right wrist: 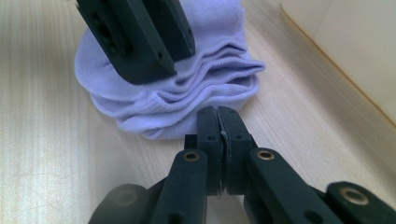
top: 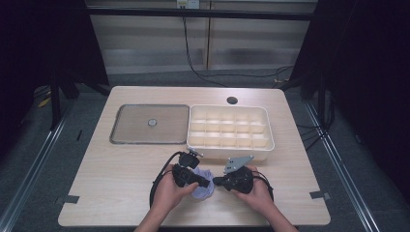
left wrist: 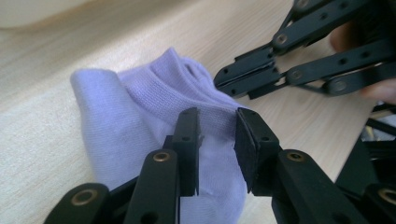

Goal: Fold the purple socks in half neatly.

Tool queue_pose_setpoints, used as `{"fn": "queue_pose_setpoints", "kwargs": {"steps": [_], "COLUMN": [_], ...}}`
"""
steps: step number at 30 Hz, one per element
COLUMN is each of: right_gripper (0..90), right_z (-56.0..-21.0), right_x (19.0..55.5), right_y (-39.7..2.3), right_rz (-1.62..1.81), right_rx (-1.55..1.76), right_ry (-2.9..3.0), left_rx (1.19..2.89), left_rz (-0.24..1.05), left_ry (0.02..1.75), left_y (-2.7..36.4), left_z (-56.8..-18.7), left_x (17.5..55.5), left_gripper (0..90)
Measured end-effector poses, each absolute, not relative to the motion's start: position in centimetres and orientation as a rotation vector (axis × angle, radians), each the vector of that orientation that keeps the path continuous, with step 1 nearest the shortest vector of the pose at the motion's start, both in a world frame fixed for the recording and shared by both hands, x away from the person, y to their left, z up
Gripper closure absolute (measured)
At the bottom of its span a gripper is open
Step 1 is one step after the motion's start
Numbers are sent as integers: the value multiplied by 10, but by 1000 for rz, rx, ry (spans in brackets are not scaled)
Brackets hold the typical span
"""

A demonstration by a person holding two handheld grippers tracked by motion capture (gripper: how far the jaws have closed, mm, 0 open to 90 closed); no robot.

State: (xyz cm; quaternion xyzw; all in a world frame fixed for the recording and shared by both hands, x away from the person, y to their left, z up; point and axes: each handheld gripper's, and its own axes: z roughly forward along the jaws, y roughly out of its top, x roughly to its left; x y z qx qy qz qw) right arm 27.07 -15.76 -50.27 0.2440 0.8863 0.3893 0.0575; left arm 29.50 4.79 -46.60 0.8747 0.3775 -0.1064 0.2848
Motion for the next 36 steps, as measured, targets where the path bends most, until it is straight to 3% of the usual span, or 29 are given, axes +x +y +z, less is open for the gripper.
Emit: {"fn": "queue_pose_setpoints", "kwargs": {"steps": [17,28,36], "right_gripper": [882,882,882], "right_z": [-503,-503,-503], "right_x": [271,270,270], "right_y": [-158,-158,-158], "right_rz": [1180,1178,1175], "right_rx": [744,745,735], "right_ry": [2684,2684,2685], "left_rx": [2309,2346,2365], "left_rz": [-232,-141,-119], "left_ry": [1008,1059,1048], "left_y": [54,53,49], "left_z": [-458,-467,-471], "left_x": [294,298,296], "left_gripper": [703,781,785]}}
